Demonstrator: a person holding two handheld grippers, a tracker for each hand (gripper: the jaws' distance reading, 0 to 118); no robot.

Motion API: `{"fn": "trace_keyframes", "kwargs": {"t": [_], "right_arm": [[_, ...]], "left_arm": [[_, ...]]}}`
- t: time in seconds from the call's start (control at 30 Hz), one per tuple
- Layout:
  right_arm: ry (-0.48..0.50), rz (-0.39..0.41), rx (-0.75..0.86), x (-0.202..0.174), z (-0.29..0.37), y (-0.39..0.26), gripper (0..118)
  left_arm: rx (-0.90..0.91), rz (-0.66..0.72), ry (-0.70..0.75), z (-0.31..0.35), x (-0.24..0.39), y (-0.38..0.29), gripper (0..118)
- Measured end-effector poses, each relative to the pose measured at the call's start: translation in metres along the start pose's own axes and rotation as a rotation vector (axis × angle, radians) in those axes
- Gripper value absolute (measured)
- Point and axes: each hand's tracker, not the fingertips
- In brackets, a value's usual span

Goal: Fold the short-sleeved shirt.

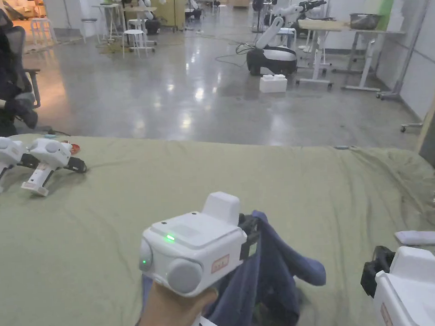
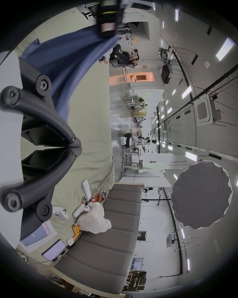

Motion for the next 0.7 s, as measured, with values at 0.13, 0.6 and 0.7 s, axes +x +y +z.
{"fn": "trace_keyframes", "kwargs": {"t": [0.13,0.6,0.7], "right_arm": [[-0.015,-0.002,-0.036,0.011,0.001,-0.009,0],[0.069,0.038,-0.033,-0.016,-0.004,-0.003,0],[0.094,0.04,-0.012,-0.032,-0.004,0.003,0]], "left_arm": [[-0.086,0.04,-0.034,-0.029,0.016,-0.045,0],[0.092,0.075,0.248,0.032,-0.05,-0.038,81],[0.123,0.072,0.347,0.049,-0.069,-0.035,68]]}}
